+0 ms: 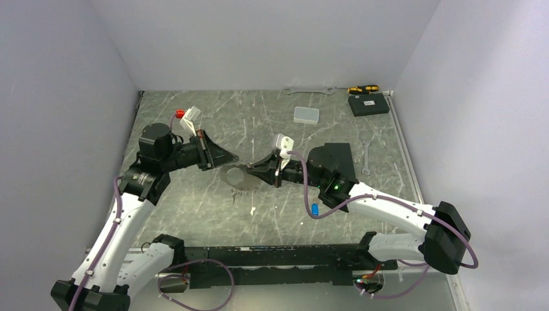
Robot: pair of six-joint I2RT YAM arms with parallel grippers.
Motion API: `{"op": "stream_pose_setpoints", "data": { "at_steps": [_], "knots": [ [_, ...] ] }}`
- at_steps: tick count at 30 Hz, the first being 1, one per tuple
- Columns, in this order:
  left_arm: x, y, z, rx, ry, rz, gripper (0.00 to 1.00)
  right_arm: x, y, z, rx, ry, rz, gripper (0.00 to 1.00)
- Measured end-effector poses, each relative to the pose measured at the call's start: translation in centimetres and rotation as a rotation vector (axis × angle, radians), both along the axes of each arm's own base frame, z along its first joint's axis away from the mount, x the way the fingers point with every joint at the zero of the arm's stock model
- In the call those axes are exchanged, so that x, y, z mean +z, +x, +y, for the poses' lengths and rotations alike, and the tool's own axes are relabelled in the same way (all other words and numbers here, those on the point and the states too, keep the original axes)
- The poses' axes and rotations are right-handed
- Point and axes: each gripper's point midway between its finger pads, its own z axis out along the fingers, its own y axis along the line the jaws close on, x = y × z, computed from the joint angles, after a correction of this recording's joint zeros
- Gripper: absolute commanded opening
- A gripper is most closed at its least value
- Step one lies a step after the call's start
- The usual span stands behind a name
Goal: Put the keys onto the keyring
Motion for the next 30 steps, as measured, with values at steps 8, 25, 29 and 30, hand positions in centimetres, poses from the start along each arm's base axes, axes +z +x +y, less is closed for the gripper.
{"op": "stream_pose_setpoints", "data": {
  "at_steps": [8,25,29,30],
  "knots": [
    [-0.4,0.1,0.1,0.009,0.014,0.0,0.14,-0.1,-0.3,0.0,0.015,0.002,-0.001,0.0],
    [-1.2,0.9,2.1,0.041,0.222,-0.184,0.7,-1.3,-0.6,-0.2,0.024,-0.037,0.009,0.0],
    [0.2,0.4,2.1,-0.004,0.242,-0.349,0.7,-1.4,-0.7,-0.5,0.022,-0.048,0.018,0.0],
    [0.5,0.2,2.0,-0.017,0.24,-0.392,0.7,-1.4,-0.8,-0.6,0.023,-0.049,0.019,0.0]
  ]
}}
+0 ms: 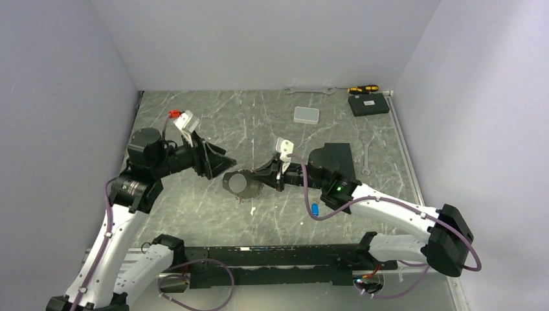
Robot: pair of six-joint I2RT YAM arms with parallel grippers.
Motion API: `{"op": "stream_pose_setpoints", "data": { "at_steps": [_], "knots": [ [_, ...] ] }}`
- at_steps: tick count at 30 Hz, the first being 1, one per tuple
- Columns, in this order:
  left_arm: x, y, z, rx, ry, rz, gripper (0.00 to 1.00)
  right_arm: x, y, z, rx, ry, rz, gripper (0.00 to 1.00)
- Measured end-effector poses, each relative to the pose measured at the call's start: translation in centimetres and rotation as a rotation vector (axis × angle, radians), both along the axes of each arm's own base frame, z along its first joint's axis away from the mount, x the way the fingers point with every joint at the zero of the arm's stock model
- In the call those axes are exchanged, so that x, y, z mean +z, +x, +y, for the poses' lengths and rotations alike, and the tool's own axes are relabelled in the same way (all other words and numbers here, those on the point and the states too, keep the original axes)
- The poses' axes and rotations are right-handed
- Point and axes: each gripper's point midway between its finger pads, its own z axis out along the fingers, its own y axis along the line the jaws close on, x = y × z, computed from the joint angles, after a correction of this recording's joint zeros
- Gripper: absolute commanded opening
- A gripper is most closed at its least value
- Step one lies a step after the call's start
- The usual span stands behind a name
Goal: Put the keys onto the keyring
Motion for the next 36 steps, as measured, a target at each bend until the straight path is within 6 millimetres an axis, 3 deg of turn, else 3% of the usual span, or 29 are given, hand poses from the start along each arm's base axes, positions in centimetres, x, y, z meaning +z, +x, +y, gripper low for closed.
{"op": "stream_pose_setpoints", "data": {
  "at_steps": [3,9,16,22,32,36],
  "knots": [
    [0.2,-0.8,-0.3,-0.076,0.007,-0.145,0.68,0.0,-0.3,-0.3,0.004,-0.008,0.007,0.0],
    [-1.6,-1.6,-1.2,-0.226,0.041,-0.303,0.66,-0.5,-1.1,-0.7,0.027,-0.032,0.036,0.0],
    [-2.1,-3.1,-2.9,-0.393,0.06,-0.419,0.61,-2.0,-2.2,-0.9,0.068,-0.083,0.1,0.0],
    [-3.7,-4.6,-4.8,-0.529,0.08,-0.426,0.59,-1.7,-2.4,-0.7,0.084,-0.085,0.115,0.0],
    [-5.5,-4.6,-5.9,-0.576,0.125,-0.42,0.4,-1.7,-2.6,-0.8,0.091,-0.099,0.127,0.0],
    [-5.9,-4.5,-6.2,-0.58,0.134,-0.418,0.27,-2.0,-2.8,-0.9,0.096,-0.11,0.137,0.0]
  ]
}}
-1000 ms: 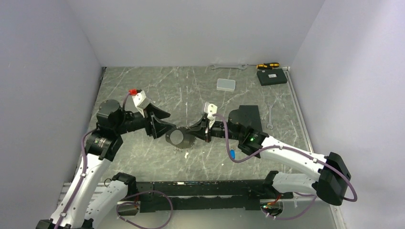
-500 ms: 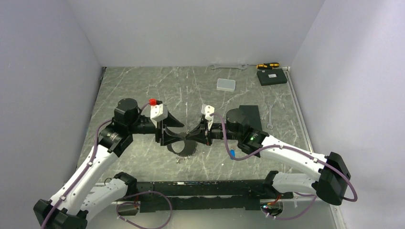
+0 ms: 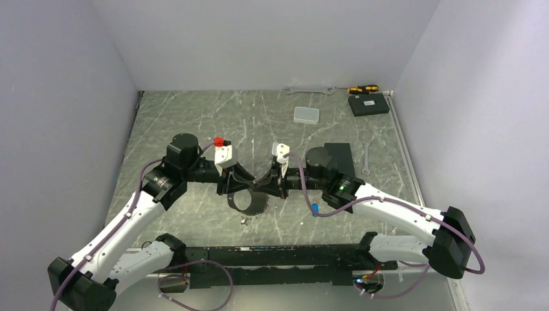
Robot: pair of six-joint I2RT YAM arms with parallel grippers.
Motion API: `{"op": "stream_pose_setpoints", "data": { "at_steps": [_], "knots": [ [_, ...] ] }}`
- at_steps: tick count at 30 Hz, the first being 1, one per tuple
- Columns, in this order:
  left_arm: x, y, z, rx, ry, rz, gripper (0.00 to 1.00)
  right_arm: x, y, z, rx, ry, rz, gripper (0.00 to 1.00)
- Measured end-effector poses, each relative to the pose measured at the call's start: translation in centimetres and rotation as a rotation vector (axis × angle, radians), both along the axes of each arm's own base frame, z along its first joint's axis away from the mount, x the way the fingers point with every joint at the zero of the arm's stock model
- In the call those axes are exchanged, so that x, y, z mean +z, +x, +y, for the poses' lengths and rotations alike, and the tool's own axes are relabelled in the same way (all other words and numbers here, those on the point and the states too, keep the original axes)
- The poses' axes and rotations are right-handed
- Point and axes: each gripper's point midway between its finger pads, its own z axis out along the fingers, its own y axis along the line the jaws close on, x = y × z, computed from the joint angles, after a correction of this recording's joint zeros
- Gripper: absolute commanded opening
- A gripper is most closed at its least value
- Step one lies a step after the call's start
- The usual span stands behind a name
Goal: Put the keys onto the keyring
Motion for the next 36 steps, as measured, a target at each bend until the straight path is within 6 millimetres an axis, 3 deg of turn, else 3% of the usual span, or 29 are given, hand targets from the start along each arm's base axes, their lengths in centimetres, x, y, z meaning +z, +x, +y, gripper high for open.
{"op": "stream_pose_setpoints", "data": {
  "at_steps": [4,7,10,19,28,33,36],
  "knots": [
    [-0.4,0.0,-0.3,-0.01,0.011,-0.006,0.1,-0.2,-0.1,0.0,0.005,-0.006,0.005,0.01],
    [-0.6,-0.1,-0.4,-0.022,0.019,-0.009,0.0,-0.5,0.0,-0.2,-0.005,-0.018,0.015,0.22],
    [-0.6,-0.1,-0.5,-0.026,0.023,-0.018,0.0,-0.6,0.1,-0.3,-0.012,-0.022,0.024,0.31],
    [1.1,0.1,-0.7,-0.021,-0.031,-0.076,0.0,0.2,-0.2,-0.2,-0.012,0.007,0.032,0.37],
    [1.6,-0.3,-0.6,-0.031,-0.042,-0.101,0.0,3.5,-1.1,-1.7,-0.008,0.085,-0.071,0.52],
    [1.3,-0.5,-0.6,-0.047,-0.036,-0.087,0.0,5.5,-1.4,-2.6,-0.001,0.124,-0.196,0.53],
    [1.1,-0.5,-0.6,-0.052,-0.033,-0.084,0.0,5.6,-1.3,-2.7,0.013,0.118,-0.272,0.5]
  ]
}}
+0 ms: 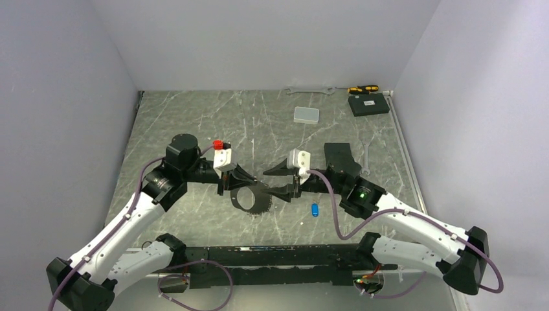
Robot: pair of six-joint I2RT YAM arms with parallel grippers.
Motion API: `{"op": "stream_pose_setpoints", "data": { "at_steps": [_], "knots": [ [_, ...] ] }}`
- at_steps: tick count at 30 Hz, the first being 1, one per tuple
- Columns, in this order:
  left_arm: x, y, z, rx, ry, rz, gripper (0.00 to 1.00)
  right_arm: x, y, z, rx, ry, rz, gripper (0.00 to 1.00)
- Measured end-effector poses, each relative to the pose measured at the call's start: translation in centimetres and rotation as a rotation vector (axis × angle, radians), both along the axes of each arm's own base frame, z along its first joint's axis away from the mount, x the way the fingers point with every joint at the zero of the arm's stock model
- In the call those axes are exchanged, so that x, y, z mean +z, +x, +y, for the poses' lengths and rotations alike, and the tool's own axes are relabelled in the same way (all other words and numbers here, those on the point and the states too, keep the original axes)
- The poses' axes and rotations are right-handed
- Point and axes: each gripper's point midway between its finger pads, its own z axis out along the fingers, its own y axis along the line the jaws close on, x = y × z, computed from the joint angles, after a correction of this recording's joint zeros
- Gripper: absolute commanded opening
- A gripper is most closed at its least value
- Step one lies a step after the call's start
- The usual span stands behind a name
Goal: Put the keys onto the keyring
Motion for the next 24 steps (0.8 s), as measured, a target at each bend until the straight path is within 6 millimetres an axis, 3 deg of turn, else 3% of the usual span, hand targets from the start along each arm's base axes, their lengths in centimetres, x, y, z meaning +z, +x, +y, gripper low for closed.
{"op": "stream_pose_setpoints", "data": {
  "at_steps": [8,14,19,24],
  "knots": [
    [-0.4,-0.3,0.1,-0.017,0.009,0.011,0.0,-2.1,0.3,0.4,0.033,-0.092,-0.047,0.35],
    [-1.4,-0.5,0.1,-0.03,0.028,0.029,0.0,-1.9,0.5,1.1,0.055,-0.117,-0.045,0.27],
    [-2.2,-0.5,0.1,-0.03,0.043,0.049,0.0,-1.6,0.7,1.7,0.074,-0.131,-0.037,0.23],
    [-2.3,-0.5,0.1,-0.031,0.047,0.044,0.0,-3.1,0.8,2.1,0.081,-0.17,-0.004,0.23]
  ]
}}
